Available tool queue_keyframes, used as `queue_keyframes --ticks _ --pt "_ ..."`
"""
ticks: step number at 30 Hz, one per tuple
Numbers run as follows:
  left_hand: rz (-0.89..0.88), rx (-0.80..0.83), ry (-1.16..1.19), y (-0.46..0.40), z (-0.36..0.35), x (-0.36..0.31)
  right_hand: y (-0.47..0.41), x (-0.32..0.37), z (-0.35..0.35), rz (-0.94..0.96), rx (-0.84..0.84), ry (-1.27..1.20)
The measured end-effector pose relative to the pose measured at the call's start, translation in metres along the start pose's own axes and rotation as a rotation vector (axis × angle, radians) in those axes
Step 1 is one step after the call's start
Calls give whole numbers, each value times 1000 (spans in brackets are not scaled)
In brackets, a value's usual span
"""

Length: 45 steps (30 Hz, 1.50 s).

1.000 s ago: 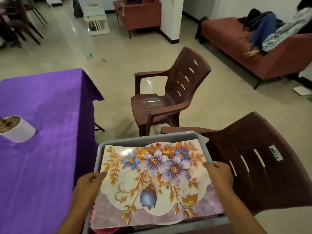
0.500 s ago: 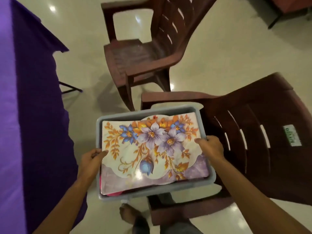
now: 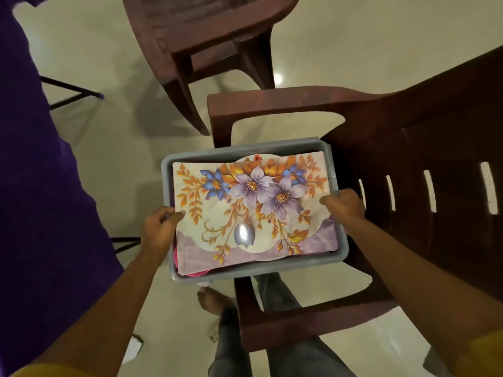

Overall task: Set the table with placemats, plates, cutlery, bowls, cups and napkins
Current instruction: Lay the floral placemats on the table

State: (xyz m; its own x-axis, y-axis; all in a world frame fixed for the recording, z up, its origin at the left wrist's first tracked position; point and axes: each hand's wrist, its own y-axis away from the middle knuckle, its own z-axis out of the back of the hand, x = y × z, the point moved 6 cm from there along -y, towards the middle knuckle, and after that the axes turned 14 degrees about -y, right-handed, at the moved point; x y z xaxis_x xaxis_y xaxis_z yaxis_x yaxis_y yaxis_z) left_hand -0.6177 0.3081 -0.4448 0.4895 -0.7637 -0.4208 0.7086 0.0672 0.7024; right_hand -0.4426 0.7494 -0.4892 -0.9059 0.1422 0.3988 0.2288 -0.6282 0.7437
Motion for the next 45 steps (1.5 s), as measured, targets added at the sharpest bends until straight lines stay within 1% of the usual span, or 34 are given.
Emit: queue_keyframes --ticks 8,15,17,20,22,25,26,27,29,30,31,34,36,38,42,45 --pt "39 -37 -11 -7 -17 0 -21 -19 -12 -46 25 1" --pt "61 48 -132 -12 -26 -7 -22 -23 -14 -76 71 -96" --pt "83 57 -119 -12 -27 -8 -16 -17 -13 -66 80 -62" --pt "82 40 -138 -5 -28 -14 -4 -6 -9 29 68 55" --pt "44 8 -218 4 -27 -16 6 0 -9 101 74 112" --pt "-49 -139 -529 19 -25 -18 24 7 -12 177 108 148" --pt "-89 -180 -558 27 -27 -22 31 9 -13 196 119 148" --pt "-139 -161 -560 36 -29 -30 39 11 -14 213 130 147" --pt "-168 -21 -359 50 -39 -42 51 13 -17 236 155 138" --pt "-156 40 -292 55 -43 -43 57 14 -20 254 170 134" --pt "-163 61 -275 60 -44 -44 64 15 -21 271 183 136" --pt "-171 28 -282 70 -41 -46 82 16 -22 278 216 122" --pt "-204 11 -226 79 -38 -47 95 19 -21 289 227 114" --pt "-183 -3 -124 84 -32 -50 104 20 -17 298 222 91" --pt "-166 16 157 105 -11 -57 124 27 -5 308 236 19" --pt "-136 45 280 112 8 -55 133 31 8 309 228 -34"
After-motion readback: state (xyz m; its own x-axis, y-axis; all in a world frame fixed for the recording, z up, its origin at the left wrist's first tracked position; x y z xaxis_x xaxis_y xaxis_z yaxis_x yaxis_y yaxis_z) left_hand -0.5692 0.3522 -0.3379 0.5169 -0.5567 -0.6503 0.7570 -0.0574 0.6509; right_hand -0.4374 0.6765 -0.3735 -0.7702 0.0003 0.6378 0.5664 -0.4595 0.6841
